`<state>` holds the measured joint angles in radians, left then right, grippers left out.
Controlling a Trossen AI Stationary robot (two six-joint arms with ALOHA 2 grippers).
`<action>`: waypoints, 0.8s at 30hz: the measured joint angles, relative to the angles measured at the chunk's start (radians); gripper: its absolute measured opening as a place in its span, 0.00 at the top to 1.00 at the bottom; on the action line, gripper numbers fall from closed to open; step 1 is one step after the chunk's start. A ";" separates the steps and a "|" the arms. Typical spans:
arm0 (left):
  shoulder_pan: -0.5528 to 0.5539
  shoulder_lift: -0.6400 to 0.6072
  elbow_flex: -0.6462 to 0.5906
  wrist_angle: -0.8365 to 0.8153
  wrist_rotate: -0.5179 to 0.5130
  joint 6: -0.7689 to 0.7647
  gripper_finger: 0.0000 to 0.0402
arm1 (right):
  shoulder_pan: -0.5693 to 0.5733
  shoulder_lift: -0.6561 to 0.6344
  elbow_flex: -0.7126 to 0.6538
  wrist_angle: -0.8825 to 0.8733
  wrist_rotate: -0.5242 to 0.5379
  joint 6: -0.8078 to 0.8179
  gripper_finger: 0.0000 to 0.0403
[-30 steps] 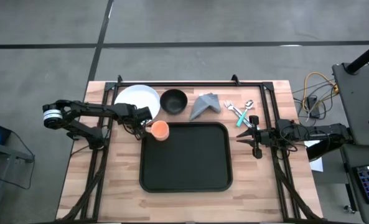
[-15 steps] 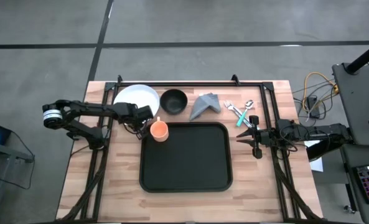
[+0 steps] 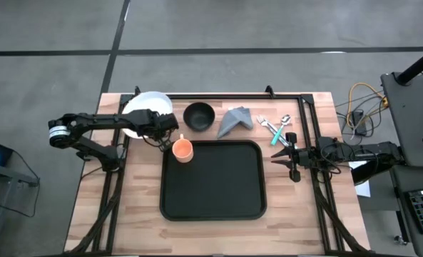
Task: Set up tray
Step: Put the white plate on the left side of the black tray
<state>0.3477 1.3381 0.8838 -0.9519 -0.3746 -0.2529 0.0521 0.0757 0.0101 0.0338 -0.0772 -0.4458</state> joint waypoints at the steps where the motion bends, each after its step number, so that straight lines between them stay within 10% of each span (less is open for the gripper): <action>1: 0.000 -0.001 0.013 -0.014 -0.002 0.000 1.00 | 0.000 0.000 0.000 0.000 0.000 0.000 0.83; 24: -0.228 -0.002 0.277 -0.111 -0.050 0.010 1.00 | 0.000 0.000 0.000 0.000 0.000 0.000 0.83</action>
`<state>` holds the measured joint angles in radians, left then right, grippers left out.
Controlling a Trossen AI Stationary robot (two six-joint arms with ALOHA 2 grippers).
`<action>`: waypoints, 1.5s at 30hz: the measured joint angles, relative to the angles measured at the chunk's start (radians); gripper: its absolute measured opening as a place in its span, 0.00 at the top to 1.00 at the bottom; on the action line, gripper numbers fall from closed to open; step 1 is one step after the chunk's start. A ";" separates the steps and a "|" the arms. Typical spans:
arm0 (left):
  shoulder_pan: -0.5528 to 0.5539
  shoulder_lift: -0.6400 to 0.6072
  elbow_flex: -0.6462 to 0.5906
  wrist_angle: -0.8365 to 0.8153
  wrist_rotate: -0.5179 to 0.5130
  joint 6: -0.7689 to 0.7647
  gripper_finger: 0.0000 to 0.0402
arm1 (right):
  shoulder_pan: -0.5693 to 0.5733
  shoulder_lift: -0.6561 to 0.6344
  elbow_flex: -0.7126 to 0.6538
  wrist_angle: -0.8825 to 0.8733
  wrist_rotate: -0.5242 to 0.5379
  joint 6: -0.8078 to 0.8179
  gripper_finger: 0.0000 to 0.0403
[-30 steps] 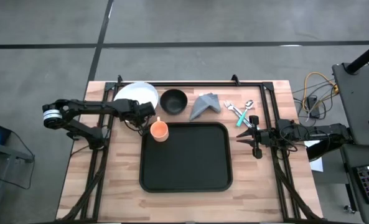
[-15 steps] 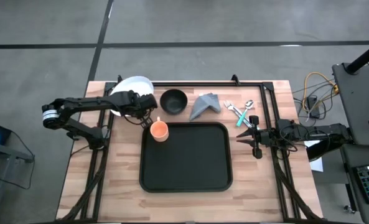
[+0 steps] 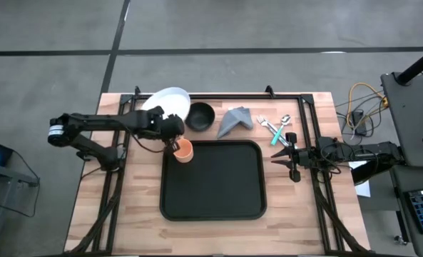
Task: Set up tray
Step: Put the white plate on the left side of the black tray
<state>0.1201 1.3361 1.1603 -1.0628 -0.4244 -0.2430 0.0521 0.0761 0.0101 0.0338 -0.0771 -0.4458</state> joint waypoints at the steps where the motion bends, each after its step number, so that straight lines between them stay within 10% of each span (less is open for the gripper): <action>1: -0.019 0.000 0.007 -0.001 -0.001 -0.003 1.00 | 0.000 0.000 0.000 0.000 0.000 0.000 0.83; 16: -0.323 0.085 0.164 -0.023 -0.084 -0.022 1.00 | 0.000 0.000 0.000 0.000 0.000 0.000 0.83; 33: -0.596 0.634 0.780 -0.228 -0.216 0.135 1.00 | 0.000 0.001 0.000 0.000 0.000 0.000 0.83; 45: -0.680 0.718 0.754 -0.096 -0.157 0.126 1.00 | 0.000 0.002 0.000 0.000 0.000 0.000 0.83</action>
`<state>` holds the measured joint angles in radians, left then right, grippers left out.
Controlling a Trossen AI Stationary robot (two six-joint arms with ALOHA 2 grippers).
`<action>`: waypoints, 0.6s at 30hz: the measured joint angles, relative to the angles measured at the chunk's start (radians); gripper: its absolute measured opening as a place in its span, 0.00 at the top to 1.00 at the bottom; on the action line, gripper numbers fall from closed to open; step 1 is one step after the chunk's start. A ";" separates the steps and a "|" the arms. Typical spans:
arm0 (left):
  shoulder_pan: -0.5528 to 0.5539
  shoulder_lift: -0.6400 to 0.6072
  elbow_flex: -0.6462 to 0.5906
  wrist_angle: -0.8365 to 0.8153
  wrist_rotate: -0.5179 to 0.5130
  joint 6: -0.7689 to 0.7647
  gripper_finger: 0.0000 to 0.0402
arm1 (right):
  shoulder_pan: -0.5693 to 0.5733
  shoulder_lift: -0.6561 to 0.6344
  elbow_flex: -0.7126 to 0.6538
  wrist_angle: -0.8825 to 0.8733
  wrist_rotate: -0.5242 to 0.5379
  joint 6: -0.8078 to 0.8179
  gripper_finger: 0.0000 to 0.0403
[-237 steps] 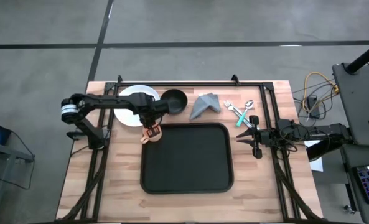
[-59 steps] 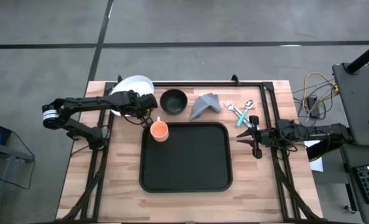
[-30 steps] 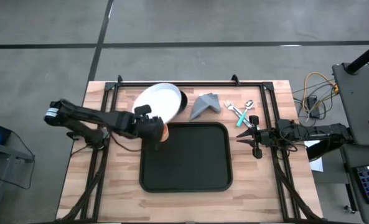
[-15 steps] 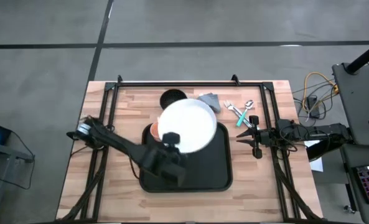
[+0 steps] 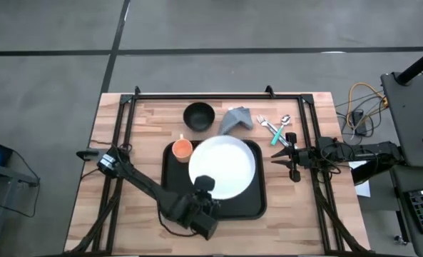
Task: Set up tray
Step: Put the white plate on the left side of the black tray
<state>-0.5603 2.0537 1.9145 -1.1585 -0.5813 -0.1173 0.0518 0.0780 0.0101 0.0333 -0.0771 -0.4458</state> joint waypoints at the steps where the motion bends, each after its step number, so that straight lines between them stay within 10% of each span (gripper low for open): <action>1: -0.008 0.000 -0.011 0.018 0.004 0.000 1.00 | 0.000 0.000 0.000 0.000 0.000 0.000 0.83; 18: -0.041 -0.007 -0.220 0.094 0.057 -0.156 1.00 | 0.000 0.000 0.000 0.000 0.000 0.000 0.83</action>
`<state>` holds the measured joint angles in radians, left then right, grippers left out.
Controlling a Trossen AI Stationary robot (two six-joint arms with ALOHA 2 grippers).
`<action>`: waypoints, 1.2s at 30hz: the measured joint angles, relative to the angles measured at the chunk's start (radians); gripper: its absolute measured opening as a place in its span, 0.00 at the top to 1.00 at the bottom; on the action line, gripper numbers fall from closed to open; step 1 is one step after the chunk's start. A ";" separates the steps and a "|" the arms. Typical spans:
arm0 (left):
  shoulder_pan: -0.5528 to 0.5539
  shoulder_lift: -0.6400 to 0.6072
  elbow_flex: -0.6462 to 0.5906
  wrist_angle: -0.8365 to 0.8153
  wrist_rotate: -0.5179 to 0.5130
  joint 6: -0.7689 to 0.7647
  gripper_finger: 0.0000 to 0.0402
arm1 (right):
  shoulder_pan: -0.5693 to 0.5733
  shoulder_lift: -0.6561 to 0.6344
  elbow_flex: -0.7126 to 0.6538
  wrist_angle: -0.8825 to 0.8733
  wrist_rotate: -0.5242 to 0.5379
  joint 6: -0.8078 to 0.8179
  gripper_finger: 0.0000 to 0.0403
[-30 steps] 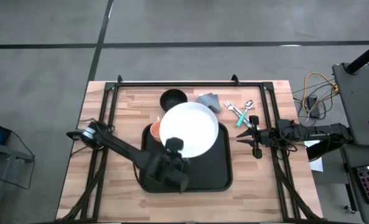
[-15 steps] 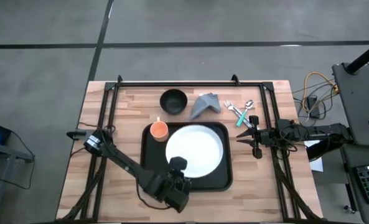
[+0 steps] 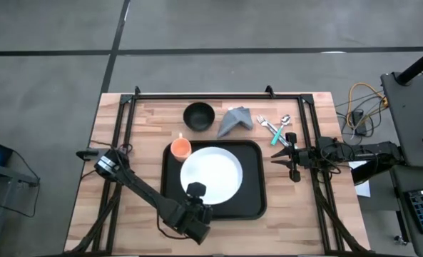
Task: Set up tray
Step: Put the white plate on the left side of the black tray
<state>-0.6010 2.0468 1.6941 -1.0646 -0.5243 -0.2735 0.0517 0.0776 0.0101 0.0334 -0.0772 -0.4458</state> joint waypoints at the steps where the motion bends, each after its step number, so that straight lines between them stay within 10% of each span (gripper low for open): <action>1: 0.000 0.000 -0.005 0.001 0.000 -0.020 1.00 | 0.000 0.000 0.000 0.000 0.000 0.000 0.83; 36: -0.097 -0.005 -0.012 -0.035 0.237 -0.179 1.00 | 0.000 0.000 0.000 0.000 0.000 0.000 0.83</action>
<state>-0.6983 2.0415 1.6825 -1.0998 -0.2878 -0.4521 0.0520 0.0776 0.0097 0.0334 -0.0772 -0.4458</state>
